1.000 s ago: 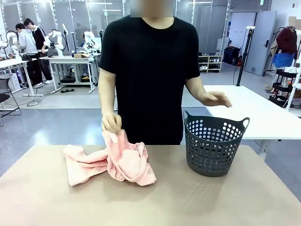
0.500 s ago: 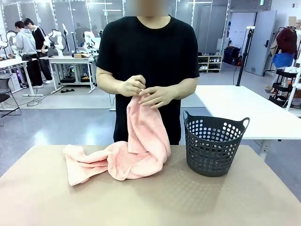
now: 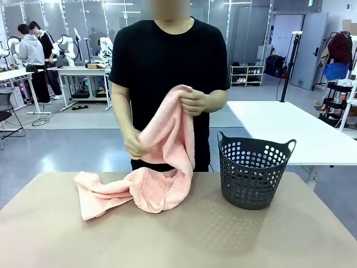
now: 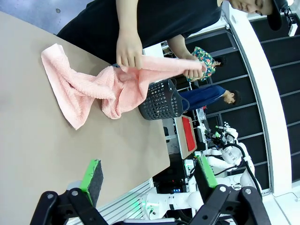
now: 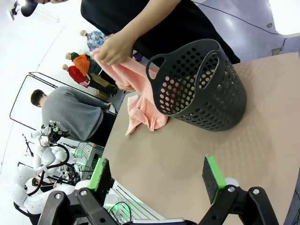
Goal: Fold the towel.
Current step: Grab the top end of the 100 cm Hotel Towel extended by the human.
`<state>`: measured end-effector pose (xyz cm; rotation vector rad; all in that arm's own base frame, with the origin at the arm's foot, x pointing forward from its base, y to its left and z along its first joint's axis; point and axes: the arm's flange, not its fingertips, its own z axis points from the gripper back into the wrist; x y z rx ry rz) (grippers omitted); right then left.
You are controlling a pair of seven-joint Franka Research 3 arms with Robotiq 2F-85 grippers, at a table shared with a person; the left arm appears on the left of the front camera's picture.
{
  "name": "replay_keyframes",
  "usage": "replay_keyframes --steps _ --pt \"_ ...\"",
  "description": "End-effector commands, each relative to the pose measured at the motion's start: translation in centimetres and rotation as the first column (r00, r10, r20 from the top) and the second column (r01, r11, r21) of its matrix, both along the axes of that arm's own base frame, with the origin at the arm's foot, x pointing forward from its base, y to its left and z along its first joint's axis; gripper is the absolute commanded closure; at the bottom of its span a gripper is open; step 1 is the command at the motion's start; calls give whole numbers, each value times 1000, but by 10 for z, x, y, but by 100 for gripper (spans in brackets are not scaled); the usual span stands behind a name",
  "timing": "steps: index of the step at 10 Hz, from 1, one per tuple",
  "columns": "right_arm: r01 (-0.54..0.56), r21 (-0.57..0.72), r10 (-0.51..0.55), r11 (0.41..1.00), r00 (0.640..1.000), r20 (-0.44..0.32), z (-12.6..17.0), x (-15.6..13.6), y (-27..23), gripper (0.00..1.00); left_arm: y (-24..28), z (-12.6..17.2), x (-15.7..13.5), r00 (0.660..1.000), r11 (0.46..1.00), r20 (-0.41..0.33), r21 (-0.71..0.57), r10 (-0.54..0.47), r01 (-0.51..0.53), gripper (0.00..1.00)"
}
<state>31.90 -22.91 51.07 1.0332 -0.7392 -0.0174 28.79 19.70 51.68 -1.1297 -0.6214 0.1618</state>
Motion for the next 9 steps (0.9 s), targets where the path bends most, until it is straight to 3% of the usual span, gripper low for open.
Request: replay_keyframes --steps 1,9 --pt "-6 0 6 1000 1000 27 1 2 -2 0 2 1 4 1000 1000 27 -8 -10 10 0" --pt "-6 0 6 1000 1000 27 1 2 -2 0 2 1 4 1000 1000 27 -8 -10 10 0"
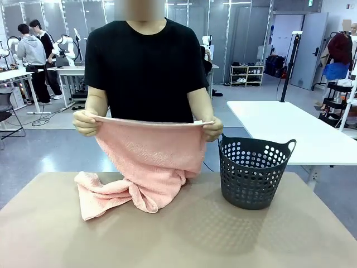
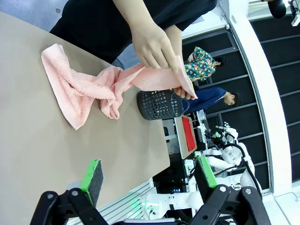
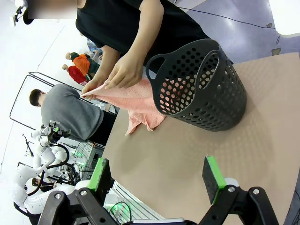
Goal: Fold the towel.
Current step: Grab the top end of the 100 cm Hotel Towel extended by the human.
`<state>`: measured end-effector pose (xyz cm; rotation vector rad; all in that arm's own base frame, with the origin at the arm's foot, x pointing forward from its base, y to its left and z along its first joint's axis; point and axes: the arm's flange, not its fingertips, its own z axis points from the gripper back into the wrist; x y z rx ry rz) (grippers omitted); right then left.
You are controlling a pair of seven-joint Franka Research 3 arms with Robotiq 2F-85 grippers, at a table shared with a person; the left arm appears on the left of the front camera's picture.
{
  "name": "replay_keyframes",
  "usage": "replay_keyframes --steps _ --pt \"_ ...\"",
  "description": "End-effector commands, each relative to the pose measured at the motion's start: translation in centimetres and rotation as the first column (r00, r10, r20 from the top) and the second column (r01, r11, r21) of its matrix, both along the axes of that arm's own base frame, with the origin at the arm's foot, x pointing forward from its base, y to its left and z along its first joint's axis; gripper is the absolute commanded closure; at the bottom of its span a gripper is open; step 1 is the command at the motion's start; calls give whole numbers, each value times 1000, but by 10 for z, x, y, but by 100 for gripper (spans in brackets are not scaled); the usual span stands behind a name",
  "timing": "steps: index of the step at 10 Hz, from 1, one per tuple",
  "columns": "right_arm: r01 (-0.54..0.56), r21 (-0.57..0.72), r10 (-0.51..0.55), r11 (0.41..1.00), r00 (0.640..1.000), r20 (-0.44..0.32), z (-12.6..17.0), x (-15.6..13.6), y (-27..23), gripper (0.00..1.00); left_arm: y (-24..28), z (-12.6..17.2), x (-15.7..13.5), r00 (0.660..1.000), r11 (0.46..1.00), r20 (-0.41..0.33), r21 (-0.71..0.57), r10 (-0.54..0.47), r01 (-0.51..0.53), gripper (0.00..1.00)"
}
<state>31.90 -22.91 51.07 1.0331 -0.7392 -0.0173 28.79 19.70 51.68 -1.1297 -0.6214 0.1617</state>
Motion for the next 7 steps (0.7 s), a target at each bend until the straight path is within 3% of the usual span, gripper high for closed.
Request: replay_keyframes --steps 1,4,5,7 --pt "-6 0 6 1000 1000 27 1 2 -2 0 2 1 4 1000 1000 27 -8 -10 10 0" --pt "0 0 0 1000 1000 0 0 0 0 0 0 0 0 1000 1000 0 0 0 0 0" --pt "-37 -12 38 999 998 42 8 0 -2 0 0 8 0 995 993 87 114 -53 43 0" --pt "-112 -213 148 971 976 159 49 8 3 0 -13 58 10 968 939 185 330 -168 99 0"
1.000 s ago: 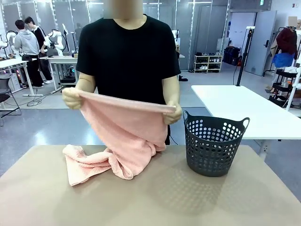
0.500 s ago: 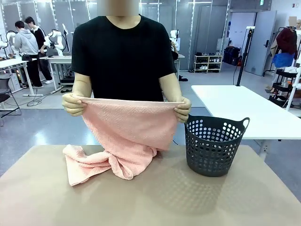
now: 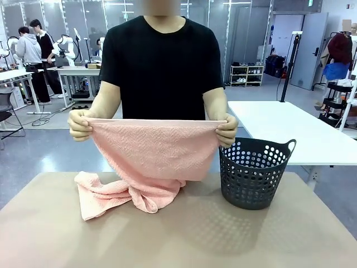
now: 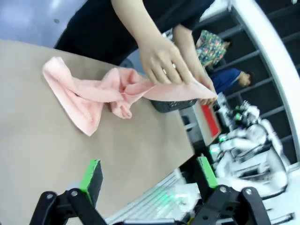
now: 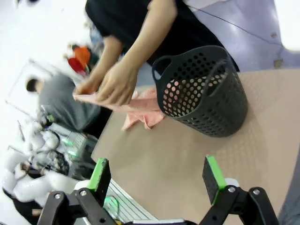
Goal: Fold the towel.
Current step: Grab the top end of the 100 cm Hotel Towel extended by the human.
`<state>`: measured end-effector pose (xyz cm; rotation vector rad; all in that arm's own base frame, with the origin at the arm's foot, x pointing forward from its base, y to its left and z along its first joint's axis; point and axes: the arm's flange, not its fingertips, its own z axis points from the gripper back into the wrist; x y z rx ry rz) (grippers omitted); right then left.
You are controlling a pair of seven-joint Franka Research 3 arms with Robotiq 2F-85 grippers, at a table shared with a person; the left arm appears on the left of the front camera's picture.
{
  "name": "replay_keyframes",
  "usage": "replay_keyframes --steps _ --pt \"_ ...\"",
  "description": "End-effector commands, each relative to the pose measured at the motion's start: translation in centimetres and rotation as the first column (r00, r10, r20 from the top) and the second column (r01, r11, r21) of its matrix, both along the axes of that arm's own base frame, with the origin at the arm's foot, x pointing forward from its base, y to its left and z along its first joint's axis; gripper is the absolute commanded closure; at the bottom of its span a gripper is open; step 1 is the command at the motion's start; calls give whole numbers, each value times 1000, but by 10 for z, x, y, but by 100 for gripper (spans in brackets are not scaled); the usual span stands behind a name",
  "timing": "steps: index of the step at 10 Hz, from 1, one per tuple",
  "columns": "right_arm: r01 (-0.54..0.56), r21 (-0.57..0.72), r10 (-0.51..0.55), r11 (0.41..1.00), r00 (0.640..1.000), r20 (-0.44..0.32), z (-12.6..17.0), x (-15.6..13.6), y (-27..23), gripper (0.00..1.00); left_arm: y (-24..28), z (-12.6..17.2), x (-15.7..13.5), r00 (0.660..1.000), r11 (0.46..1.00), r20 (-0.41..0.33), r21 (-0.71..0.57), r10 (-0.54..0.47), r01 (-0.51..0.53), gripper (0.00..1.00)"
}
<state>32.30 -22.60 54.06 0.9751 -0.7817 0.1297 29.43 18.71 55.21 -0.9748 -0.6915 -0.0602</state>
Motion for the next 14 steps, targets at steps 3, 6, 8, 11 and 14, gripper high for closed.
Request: replay_keyframes --steps 3,6,8,11,14 --pt "-214 -496 348 841 917 195 94 28 59 0 -56 111 29 918 804 166 555 -360 215 0" --pt "-247 -756 606 607 759 239 150 34 162 0 -149 171 32 753 494 163 836 -637 238 0" --pt "-264 -804 691 534 685 234 173 26 205 0 -191 177 24 623 279 45 917 -781 285 0" --pt "-266 -878 784 399 596 176 188 16 256 0 -237 179 16 514 185 2 935 -858 304 0" --pt "-212 -958 869 192 490 66 201 19 302 0 -276 187 14 431 85 -50 954 -901 287 0"
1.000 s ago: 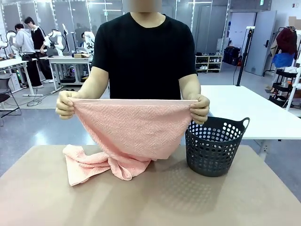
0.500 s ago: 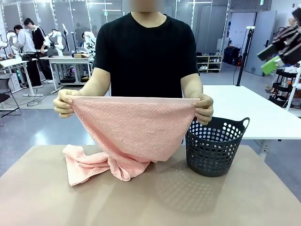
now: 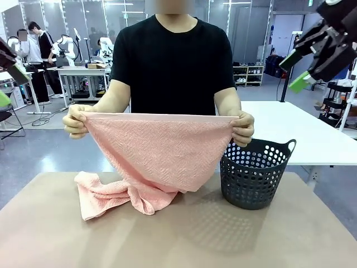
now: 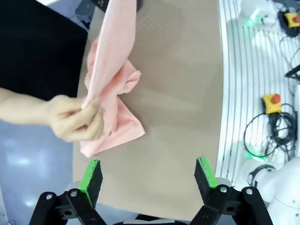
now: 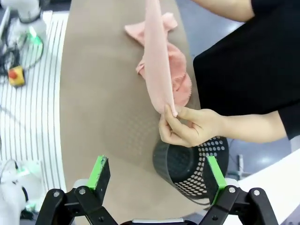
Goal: Fold the towel.
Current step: Grab the top end of the 100 cm Hotel Towel extended by the human.
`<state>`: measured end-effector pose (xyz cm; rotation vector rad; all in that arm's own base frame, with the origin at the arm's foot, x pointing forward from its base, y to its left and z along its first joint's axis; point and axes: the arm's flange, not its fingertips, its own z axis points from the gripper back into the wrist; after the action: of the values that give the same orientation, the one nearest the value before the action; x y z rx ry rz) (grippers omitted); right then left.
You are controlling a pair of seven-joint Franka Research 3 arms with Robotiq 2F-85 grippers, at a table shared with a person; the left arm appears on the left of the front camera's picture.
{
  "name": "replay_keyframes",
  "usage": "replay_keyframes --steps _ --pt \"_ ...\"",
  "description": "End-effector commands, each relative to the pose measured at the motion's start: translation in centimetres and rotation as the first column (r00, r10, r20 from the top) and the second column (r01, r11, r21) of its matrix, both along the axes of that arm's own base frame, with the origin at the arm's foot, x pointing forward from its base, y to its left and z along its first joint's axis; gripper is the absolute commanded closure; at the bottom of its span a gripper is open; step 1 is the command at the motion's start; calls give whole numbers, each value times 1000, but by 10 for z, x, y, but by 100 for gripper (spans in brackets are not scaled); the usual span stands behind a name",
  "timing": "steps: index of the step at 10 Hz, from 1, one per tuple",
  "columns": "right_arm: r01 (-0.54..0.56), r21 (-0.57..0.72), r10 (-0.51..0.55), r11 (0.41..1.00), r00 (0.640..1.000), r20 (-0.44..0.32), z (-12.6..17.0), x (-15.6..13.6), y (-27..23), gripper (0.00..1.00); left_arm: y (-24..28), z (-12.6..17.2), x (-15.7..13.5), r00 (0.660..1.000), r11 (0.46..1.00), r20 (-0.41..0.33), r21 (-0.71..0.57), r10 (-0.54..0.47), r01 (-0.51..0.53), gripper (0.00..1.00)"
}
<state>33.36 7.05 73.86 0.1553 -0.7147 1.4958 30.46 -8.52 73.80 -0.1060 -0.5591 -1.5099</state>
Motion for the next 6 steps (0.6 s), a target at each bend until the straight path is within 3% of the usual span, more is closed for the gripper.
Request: replay_keyframes --steps 1,3,4,5,6 --pt "-51 -109 59 993 996 70 2 9 11 0 -13 1 9 999 998 30 52 -20 19 0" --pt "3 -112 6 994 996 85 -1 12 14 0 -21 4 13 999 999 53 33 -3 1 0" --pt "39 -53 -36 998 998 50 -3 13 9 0 -18 6 12 999 1000 43 -25 9 -8 0" --pt "-27 -109 35 994 997 67 2 7 20 0 -22 -1 7 999 999 24 26 -27 27 0" --pt "-27 -109 35 994 997 67 2 7 20 0 -22 -1 7 999 999 24 26 -27 27 0"
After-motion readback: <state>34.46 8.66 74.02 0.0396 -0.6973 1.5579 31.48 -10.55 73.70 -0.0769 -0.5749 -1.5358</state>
